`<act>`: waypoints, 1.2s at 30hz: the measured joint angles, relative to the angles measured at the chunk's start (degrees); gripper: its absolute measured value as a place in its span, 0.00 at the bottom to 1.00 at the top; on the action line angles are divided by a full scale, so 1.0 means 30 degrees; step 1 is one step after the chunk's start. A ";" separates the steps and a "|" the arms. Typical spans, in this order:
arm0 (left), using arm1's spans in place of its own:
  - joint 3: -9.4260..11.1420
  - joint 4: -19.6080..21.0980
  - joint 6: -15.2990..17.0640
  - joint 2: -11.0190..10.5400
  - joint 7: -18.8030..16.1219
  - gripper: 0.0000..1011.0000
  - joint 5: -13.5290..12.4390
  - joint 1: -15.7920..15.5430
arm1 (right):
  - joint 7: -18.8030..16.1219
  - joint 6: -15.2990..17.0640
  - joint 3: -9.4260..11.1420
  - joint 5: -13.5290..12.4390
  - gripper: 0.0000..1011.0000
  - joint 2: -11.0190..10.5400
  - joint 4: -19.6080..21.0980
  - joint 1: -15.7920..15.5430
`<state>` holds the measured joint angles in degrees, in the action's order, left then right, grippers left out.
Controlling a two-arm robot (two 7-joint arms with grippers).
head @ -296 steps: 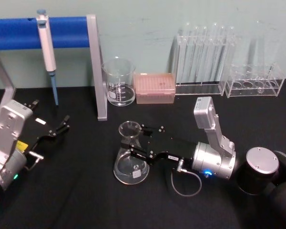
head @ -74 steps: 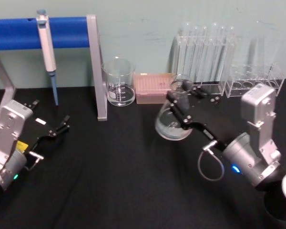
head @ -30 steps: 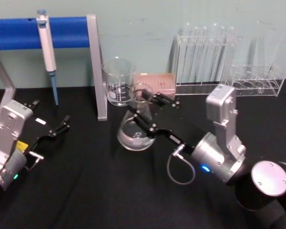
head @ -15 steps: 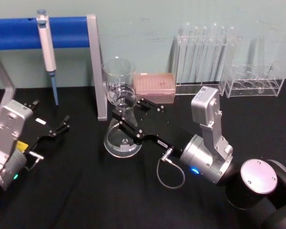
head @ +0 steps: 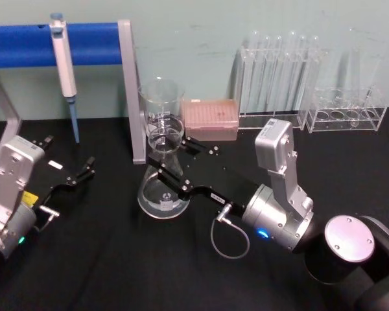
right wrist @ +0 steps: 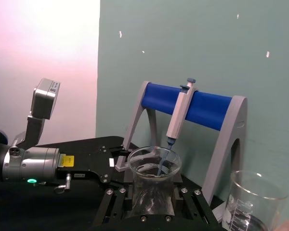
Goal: Grasp the erlenmeyer flask with one hand, shake it three times, then place it back.
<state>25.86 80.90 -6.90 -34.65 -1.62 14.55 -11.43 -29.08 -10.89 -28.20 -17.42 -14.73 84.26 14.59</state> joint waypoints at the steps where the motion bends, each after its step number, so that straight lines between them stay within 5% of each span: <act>1: 0.0000 -0.0001 -0.0001 0.0000 0.0000 0.99 0.0000 0.0000 | -0.0071 0.0036 -0.0066 -0.0034 0.45 -0.0022 -0.0042 0.0063; 36: 0.0000 0.0001 -0.0001 0.0000 0.0000 0.99 0.0000 -0.0001 | -0.2281 -0.0761 -0.1309 -0.0607 0.45 -0.0853 -0.2350 0.1255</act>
<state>25.86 80.90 -6.91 -34.65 -1.62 14.55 -11.43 -35.92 -13.17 -32.13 -19.25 -17.29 77.21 18.35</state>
